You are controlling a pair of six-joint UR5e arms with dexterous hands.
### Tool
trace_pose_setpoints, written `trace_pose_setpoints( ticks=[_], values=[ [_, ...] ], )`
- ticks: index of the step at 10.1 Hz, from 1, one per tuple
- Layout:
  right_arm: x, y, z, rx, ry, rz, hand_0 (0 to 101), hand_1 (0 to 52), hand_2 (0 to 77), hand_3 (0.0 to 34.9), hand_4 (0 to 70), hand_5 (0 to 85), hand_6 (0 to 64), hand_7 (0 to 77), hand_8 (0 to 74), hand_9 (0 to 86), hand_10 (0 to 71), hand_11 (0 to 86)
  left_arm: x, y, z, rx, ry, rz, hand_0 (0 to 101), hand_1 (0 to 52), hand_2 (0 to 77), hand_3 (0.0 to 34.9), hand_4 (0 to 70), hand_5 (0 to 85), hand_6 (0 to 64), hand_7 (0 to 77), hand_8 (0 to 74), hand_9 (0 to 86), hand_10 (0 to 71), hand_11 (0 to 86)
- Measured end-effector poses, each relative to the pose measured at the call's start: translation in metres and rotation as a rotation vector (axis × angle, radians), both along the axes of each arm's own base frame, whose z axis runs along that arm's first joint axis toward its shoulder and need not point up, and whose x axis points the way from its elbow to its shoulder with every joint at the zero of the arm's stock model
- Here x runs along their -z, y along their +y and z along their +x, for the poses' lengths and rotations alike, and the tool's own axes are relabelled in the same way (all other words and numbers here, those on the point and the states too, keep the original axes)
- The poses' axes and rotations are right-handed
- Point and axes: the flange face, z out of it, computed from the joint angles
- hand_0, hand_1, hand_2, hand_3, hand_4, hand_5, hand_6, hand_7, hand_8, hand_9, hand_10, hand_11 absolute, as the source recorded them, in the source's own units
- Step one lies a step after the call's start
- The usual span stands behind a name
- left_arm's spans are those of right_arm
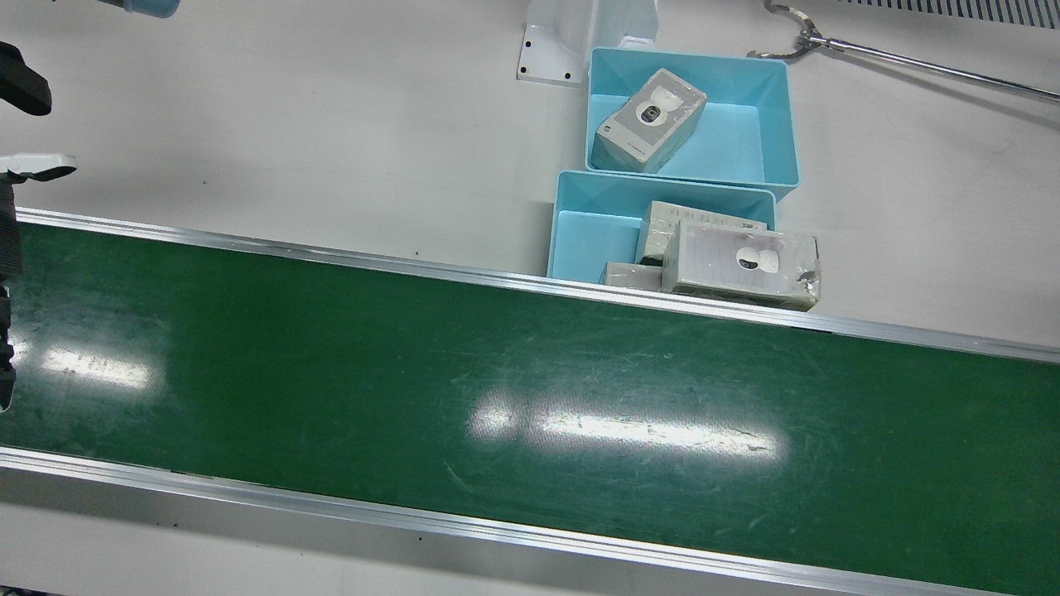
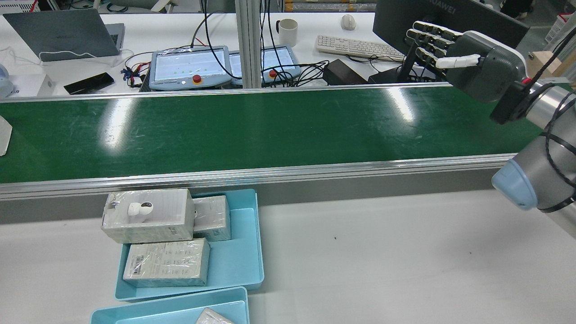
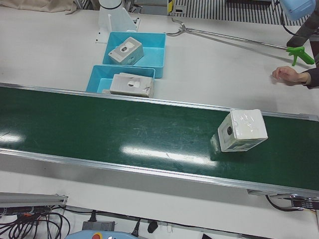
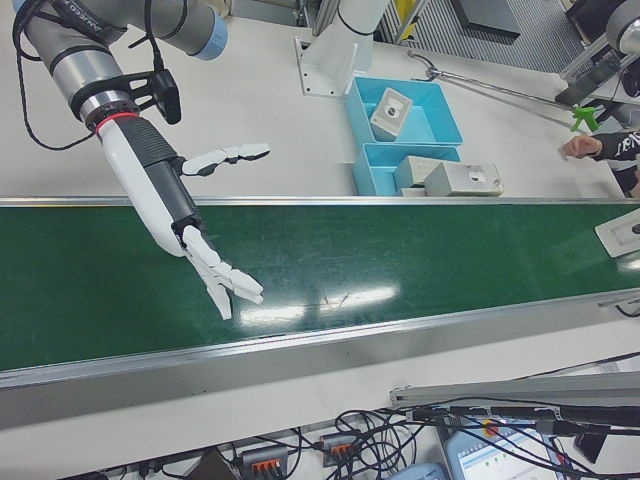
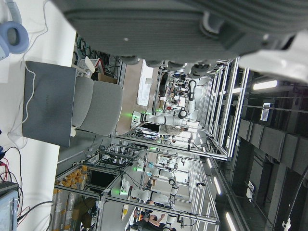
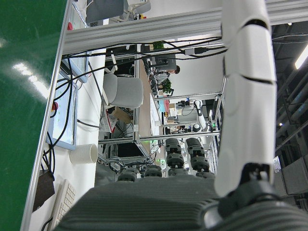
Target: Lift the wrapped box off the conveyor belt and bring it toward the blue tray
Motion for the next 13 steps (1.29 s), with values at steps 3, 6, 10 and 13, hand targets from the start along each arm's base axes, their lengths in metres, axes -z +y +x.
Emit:
trace_pose_setpoints(
  ticks=[3,6,10,13],
  values=[
    [-0.001,0.002,0.001,0.000,0.000,-0.001,48,16.4,10.9,2.0,5.4,12.5,0.0,10.4,0.0,1.1,1.1,2.7,0.000,0.000,0.000,0.000,0.000,0.000,0,0.0,0.5,0.0,0.0,1.1,0.0,0.5,0.5,0.0,0.5,0.0],
    [0.000,0.003,0.000,0.003,-0.001,0.007,48,16.4,10.9,2.1,5.4,12.5,0.0,10.4,0.0,1.1,1.1,2.7,0.000,0.000,0.000,0.000,0.000,0.000,0,0.0,1.1,0.0,0.0,1.1,0.0,0.5,0.5,0.0,0.5,0.0],
    [0.003,0.004,-0.015,0.026,-0.001,0.031,48,15.3,10.4,2.1,7.6,13.6,0.0,12.5,0.0,1.1,2.2,3.3,0.000,0.000,0.000,0.000,0.000,0.000,0,0.0,1.1,0.0,0.0,1.1,0.0,0.5,0.5,0.0,0.5,0.0],
    [0.001,0.004,-0.031,0.049,0.004,0.031,48,15.3,8.7,2.0,7.6,14.2,0.0,13.1,0.0,1.1,0.0,3.3,0.000,0.000,0.000,0.000,0.000,0.000,0,0.0,1.1,0.0,0.0,1.1,0.0,0.5,0.5,0.0,0.5,0.5]
  ],
)
